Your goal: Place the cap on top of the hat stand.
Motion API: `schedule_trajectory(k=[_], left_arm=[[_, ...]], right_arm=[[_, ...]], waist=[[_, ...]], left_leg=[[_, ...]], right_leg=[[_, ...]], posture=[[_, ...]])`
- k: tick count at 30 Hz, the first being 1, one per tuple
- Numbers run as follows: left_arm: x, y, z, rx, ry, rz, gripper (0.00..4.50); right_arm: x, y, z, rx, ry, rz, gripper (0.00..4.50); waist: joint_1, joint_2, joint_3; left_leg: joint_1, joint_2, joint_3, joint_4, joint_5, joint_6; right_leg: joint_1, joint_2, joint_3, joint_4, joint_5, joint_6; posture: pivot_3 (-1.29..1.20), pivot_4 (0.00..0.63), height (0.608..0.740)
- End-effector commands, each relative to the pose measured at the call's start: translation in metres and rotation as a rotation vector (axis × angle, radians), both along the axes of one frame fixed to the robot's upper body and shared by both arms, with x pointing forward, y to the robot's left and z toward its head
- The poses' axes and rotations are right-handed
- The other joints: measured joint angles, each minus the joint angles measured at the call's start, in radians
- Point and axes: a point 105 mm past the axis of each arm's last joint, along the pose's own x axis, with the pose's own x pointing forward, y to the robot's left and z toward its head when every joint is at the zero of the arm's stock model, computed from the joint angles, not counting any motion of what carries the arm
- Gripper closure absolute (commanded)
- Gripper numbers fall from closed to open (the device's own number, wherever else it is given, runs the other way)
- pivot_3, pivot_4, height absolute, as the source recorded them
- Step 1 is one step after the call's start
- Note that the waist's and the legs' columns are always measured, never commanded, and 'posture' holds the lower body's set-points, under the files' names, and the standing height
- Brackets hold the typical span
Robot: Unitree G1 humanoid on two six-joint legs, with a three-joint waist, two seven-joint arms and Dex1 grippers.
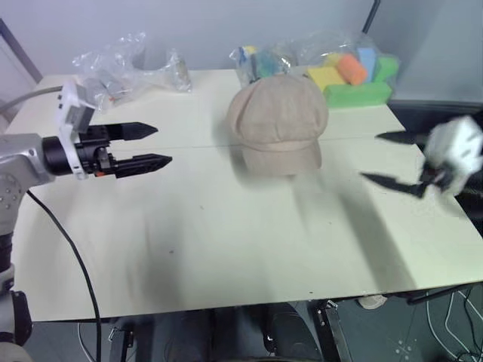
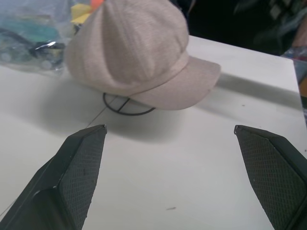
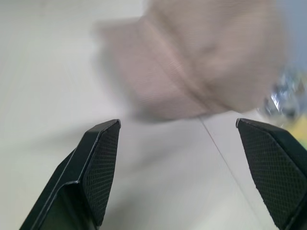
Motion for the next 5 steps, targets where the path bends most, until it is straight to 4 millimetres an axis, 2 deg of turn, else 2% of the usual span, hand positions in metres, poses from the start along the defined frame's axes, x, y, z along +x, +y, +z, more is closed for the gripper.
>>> schedule_trajectory(k=[1,5], left_arm=[[-0.0017,0.0075,0.0239,-0.006,-0.096,0.016,0.0],[-0.0019,0.009,0.0264,0.001,-0.107,0.018,0.0]], right_arm=[[-0.0121,-0.0122,0.0156,0.191,0.21,0.037,0.56],[-0.0096,-0.0205,0.013,0.219,0.291,0.025,0.56]], waist=[[0.001,0.0,0.0],[0.004,0.0,0.0]], left_leg=[[0.0,0.0,0.0,0.0,0.0,0.0],[-0.001,-0.001,0.0,0.001,0.0,0.0]], right_leg=[[0.0,0.0,0.0,0.0,-0.001,-0.002],[0.0,-0.001,0.0,-0.001,-0.001,-0.002]], posture=[[0.0,0.15,0.74],[0.0,0.15,0.74]])
